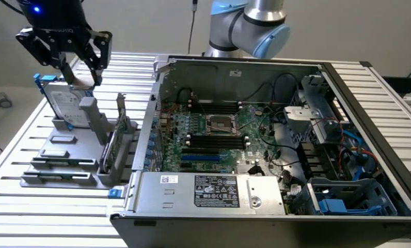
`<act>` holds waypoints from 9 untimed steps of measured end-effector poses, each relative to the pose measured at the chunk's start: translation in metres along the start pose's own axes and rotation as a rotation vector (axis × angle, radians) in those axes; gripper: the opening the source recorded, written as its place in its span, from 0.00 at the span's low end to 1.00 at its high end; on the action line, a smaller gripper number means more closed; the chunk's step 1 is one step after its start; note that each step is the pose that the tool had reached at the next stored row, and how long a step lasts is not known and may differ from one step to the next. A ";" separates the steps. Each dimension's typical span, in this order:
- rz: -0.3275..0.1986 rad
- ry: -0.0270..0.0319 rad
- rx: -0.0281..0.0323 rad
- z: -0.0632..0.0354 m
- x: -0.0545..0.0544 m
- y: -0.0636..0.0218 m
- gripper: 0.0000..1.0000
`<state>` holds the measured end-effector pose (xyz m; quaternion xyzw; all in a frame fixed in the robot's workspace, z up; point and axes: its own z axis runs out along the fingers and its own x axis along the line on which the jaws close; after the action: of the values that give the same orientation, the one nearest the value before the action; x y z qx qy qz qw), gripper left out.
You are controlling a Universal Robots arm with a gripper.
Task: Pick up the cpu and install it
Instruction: 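Pick up the cpu and move it towards the insertion slot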
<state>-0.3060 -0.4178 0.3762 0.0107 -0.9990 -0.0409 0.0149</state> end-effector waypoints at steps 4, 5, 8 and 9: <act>0.000 -0.0002 -0.0048 -0.0016 -0.014 0.0012 0.55; 0.000 -0.0002 -0.0061 -0.0022 -0.018 0.0014 0.55; 0.000 -0.0002 -0.0099 -0.0041 -0.028 0.0021 0.55; 0.000 -0.0002 -0.0111 -0.0048 -0.032 0.0023 0.55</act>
<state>-0.2740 -0.4152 0.3803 0.0108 -0.9988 -0.0465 0.0149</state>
